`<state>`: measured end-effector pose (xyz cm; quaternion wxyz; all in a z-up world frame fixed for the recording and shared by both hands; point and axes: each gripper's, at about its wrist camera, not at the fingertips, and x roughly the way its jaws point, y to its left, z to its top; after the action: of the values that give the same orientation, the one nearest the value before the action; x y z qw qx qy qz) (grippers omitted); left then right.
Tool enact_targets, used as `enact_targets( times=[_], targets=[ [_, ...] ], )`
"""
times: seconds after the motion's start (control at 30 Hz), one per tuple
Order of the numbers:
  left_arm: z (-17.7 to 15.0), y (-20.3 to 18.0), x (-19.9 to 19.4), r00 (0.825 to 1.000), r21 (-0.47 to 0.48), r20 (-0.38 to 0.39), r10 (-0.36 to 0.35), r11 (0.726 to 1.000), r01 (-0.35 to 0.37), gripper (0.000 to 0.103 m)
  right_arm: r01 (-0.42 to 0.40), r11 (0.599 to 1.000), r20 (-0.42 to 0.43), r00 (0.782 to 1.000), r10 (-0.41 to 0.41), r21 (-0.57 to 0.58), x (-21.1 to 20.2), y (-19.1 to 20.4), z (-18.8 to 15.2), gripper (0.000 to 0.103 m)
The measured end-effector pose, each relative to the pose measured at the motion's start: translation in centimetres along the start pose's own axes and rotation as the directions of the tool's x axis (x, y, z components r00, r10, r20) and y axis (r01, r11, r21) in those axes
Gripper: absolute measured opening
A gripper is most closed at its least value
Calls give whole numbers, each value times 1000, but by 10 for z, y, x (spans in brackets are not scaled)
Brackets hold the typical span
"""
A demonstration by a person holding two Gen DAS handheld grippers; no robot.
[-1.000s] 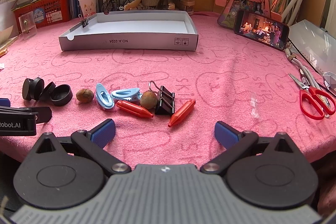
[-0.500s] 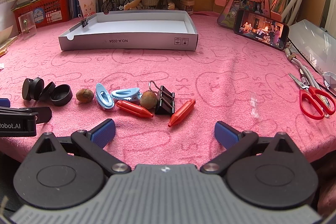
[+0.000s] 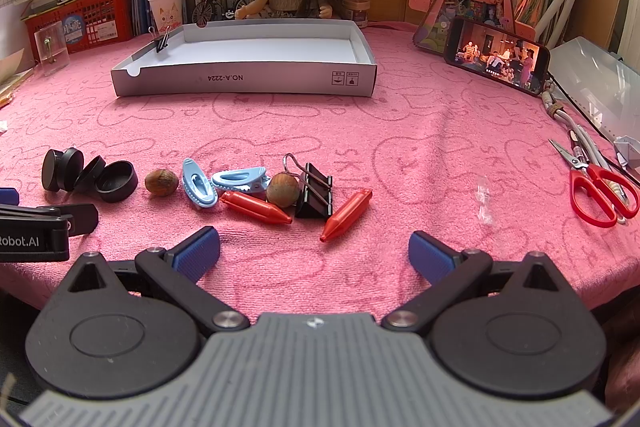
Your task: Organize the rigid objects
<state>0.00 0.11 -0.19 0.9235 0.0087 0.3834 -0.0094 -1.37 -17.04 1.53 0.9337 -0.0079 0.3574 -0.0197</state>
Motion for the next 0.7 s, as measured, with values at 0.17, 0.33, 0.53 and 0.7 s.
enact_targets(
  times=[0.17, 0.33, 0.53, 0.7],
  targets=[
    [0, 0, 0, 1000, 0, 0, 0, 1000, 0, 103, 0, 1000, 0, 1000, 0, 0, 0, 0, 0, 103],
    [0, 0, 0, 1000, 0, 1, 0, 1000, 0, 103, 0, 1000, -1, 1000, 0, 0, 0, 0, 0, 103],
    [1, -1, -2, 1000, 6, 8, -5, 1000, 5, 103, 0, 1000, 1, 1000, 0, 1, 0, 0, 0, 103],
    [1, -1, -4, 1000, 10, 18, -8, 1000, 8, 103, -5, 1000, 29, 1000, 5, 0, -1, -1, -4, 103]
  ],
)
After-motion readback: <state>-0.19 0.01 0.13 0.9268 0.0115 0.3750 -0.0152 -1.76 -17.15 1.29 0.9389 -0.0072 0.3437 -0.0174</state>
